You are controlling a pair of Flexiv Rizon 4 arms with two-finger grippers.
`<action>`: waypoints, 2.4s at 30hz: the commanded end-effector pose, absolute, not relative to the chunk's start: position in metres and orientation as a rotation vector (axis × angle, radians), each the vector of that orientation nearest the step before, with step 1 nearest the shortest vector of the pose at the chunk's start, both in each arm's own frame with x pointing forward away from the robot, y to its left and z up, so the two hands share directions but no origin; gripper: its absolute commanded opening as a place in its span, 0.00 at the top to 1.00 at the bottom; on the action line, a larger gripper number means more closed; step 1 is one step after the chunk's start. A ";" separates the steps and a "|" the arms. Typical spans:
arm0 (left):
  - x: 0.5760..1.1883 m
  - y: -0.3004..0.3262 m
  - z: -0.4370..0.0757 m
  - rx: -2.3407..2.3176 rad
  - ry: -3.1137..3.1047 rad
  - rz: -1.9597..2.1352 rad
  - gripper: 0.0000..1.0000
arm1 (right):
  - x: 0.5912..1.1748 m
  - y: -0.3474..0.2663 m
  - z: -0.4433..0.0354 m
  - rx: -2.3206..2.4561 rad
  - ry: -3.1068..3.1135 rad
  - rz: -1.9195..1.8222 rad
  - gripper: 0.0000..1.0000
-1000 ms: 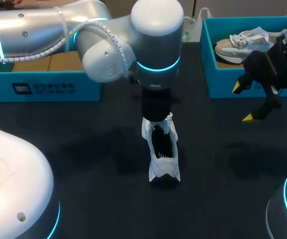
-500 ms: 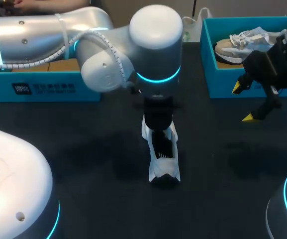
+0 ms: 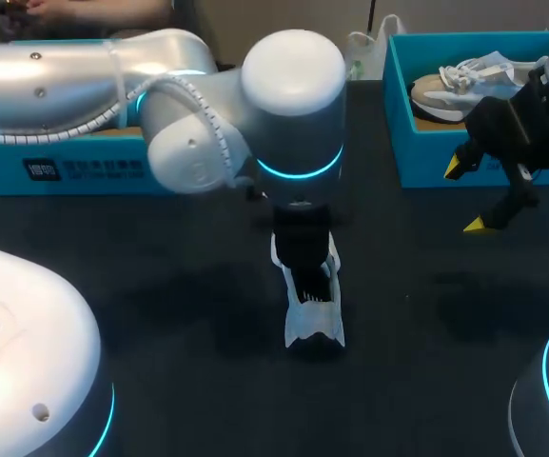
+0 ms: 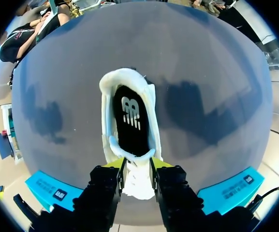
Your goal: Take the shoe out of the shoebox, open the shoe tongue, remove and reinsert the insole, then place the shoe into the shoebox
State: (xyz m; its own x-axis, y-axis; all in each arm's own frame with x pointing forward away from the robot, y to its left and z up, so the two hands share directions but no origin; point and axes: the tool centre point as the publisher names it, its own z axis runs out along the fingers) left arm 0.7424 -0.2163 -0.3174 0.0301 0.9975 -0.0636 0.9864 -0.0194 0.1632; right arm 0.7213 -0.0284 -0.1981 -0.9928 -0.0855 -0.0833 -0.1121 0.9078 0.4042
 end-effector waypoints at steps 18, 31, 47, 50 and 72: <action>0.755 -0.229 -0.318 2.132 2.064 0.130 0.74 | 0.722 -0.028 -0.199 -0.155 3.007 0.641 0.00; 0.745 -0.222 -0.330 2.118 2.074 0.135 0.80 | 0.722 -0.028 -0.199 -0.155 3.007 0.641 0.00; 0.735 -0.214 -0.320 2.020 2.172 0.087 0.77 | 0.722 -0.028 -0.199 -0.155 3.007 0.641 0.00; 0.739 -0.217 -0.316 2.020 2.172 0.079 0.74 | 0.722 -0.028 -0.199 -0.155 3.007 0.641 0.00; 0.733 -0.217 -0.317 2.026 2.262 0.064 0.72 | 0.722 -0.028 -0.199 -0.155 3.007 0.641 0.00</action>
State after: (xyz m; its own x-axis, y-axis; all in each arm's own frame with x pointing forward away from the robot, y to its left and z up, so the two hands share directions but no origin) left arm 0.7332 -0.2257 -0.3362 -0.0992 0.9938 -0.0500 0.9897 0.1038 0.0989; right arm 0.7213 -0.0284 -0.1981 -0.9928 -0.0855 -0.0833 -0.1121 0.9078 0.4041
